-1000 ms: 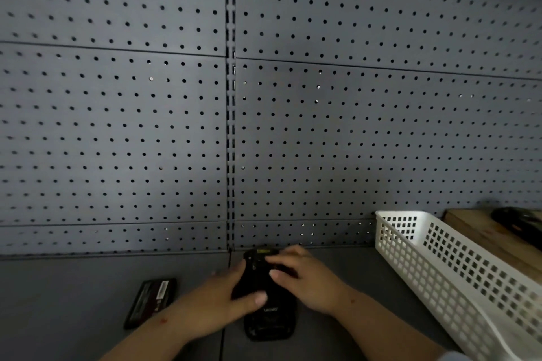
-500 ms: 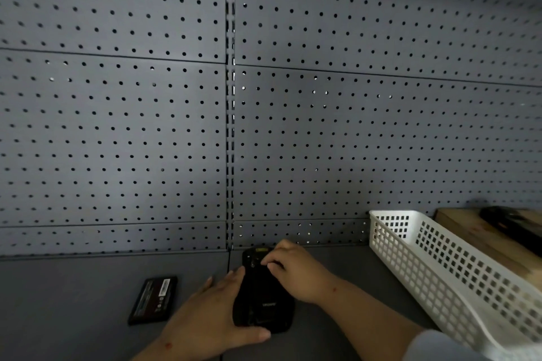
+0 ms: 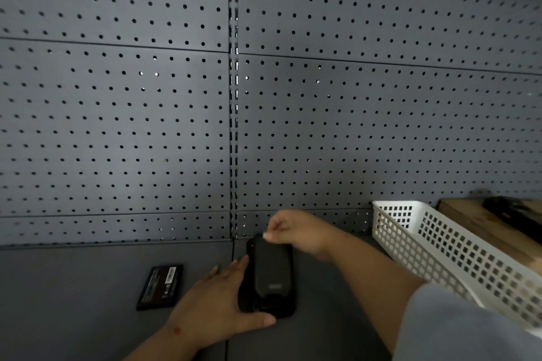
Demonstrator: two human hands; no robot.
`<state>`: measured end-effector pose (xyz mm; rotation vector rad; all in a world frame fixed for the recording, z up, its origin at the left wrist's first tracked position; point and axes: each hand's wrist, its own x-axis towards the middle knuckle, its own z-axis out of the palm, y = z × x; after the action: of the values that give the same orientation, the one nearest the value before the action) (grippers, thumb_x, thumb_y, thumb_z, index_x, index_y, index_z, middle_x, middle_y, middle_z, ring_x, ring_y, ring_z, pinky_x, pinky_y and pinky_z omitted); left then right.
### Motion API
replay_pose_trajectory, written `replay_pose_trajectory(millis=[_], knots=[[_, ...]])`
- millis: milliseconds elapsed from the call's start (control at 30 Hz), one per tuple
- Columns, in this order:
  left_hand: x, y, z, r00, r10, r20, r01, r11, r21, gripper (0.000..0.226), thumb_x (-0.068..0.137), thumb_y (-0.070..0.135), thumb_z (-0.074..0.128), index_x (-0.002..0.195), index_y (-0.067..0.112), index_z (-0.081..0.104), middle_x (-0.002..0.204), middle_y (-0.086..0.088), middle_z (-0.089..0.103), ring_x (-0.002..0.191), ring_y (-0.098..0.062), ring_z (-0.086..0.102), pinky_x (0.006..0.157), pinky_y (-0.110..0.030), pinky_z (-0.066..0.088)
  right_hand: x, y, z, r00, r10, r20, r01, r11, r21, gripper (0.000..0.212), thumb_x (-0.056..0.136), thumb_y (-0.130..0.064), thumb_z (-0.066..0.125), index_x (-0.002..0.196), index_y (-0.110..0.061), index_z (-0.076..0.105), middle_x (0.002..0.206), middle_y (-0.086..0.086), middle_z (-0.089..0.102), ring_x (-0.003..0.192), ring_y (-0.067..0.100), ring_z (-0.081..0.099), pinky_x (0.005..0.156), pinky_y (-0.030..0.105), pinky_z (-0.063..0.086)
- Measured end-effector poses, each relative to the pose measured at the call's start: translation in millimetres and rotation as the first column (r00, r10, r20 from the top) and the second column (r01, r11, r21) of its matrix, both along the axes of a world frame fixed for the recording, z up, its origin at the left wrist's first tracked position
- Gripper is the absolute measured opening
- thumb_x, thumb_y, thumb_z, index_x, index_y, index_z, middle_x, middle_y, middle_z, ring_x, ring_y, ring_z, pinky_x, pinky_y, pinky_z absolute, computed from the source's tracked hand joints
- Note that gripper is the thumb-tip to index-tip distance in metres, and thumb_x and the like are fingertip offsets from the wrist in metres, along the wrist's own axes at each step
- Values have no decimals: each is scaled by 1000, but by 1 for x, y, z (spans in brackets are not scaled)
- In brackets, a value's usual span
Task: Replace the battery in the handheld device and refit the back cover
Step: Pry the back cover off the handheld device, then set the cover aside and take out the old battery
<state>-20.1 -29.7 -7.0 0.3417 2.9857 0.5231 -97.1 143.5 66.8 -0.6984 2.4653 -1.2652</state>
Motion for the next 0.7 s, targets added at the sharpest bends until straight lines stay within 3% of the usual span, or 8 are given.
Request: replay_pose_trajectory(millis=[67, 133, 167, 233, 300, 433, 567, 700], knots=[[2, 0, -1, 999, 33, 29, -33, 999, -2, 130, 36, 97, 28, 142, 32, -9, 156, 7, 5, 142, -16, 7, 116, -32, 9, 1, 22, 9, 987, -50, 152, 89, 962, -260, 11, 87, -15, 58, 77, -18, 59, 83, 0, 60, 90, 19, 56, 86, 35, 45], [4, 1, 0, 996, 63, 60, -63, 998, -3, 133, 31, 98, 25, 142, 34, -10, 156, 7, 5, 143, -23, 5, 115, -35, 13, 2, 50, 11, 963, -78, 257, 176, 906, -386, 10, 87, -12, 56, 80, -15, 62, 84, 3, 63, 91, 21, 58, 83, 35, 47], [4, 1, 0, 996, 67, 64, -67, 998, -6, 134, 30, 99, 24, 142, 33, -10, 156, 6, 5, 143, -25, 5, 116, -36, 13, 3, 64, 7, 960, -111, 258, 198, 918, -342, 9, 87, -11, 56, 81, -14, 63, 85, 4, 63, 89, 20, 58, 80, 32, 47], [5, 2, 1, 996, 66, 60, -66, 998, -7, 134, 30, 99, 23, 142, 33, -9, 156, 5, 5, 143, -27, 5, 116, -36, 13, 7, 87, -7, 961, -204, 189, 227, 967, -112, 5, 86, -14, 60, 82, -16, 63, 86, 3, 64, 86, 16, 58, 78, 30, 45], [6, 3, 3, 995, 69, 68, -69, 998, -5, 134, 30, 99, 23, 142, 33, -9, 156, 5, 5, 143, -27, 5, 115, -37, 14, 12, 100, -25, 954, -286, 89, 284, 958, 30, 3, 83, -17, 65, 80, -17, 65, 87, 3, 65, 87, 17, 59, 82, 32, 45], [9, 5, 6, 994, 72, 80, -72, 997, -11, 139, 24, 100, 19, 142, 32, -9, 156, 5, 5, 143, -27, 4, 115, -36, 14, 16, 105, -49, 921, -353, -167, 378, 913, 153, 13, 84, -22, 64, 92, -11, 64, 96, 4, 65, 94, 17, 60, 75, 21, 43], [9, 5, 7, 994, 74, 82, -74, 997, -5, 140, 24, 100, 19, 143, 31, -9, 156, 4, 5, 143, -26, 5, 115, -37, 15, 20, 107, -58, 895, -328, -301, 407, 877, 254, 36, 86, -31, 60, 119, -17, 57, 127, 4, 57, 115, 16, 53, 98, 23, 37], [10, 6, 8, 994, 72, 84, -72, 997, 0, 141, 23, 100, 19, 143, 31, -9, 156, 5, 5, 143, -26, 4, 115, -36, 14, 27, 103, -52, 872, -303, -385, 415, 874, 253, 51, 89, -34, 55, 135, -17, 41, 144, 5, 42, 131, 17, 39, 108, 23, 27]])
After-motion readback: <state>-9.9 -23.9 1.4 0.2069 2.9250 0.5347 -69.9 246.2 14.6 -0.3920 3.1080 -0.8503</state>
